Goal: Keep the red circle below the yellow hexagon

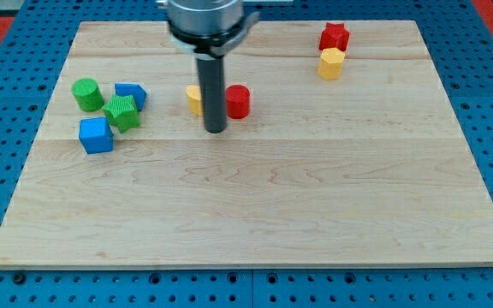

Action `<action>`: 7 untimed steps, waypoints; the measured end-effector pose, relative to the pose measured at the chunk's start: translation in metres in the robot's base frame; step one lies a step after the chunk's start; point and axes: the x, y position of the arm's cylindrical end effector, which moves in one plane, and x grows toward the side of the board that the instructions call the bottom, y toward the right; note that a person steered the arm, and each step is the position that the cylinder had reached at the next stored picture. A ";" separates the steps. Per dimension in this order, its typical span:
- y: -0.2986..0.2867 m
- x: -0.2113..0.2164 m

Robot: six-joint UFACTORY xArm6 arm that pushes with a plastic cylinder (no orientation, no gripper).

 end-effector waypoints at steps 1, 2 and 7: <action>0.024 -0.040; 0.072 -0.073; 0.112 -0.095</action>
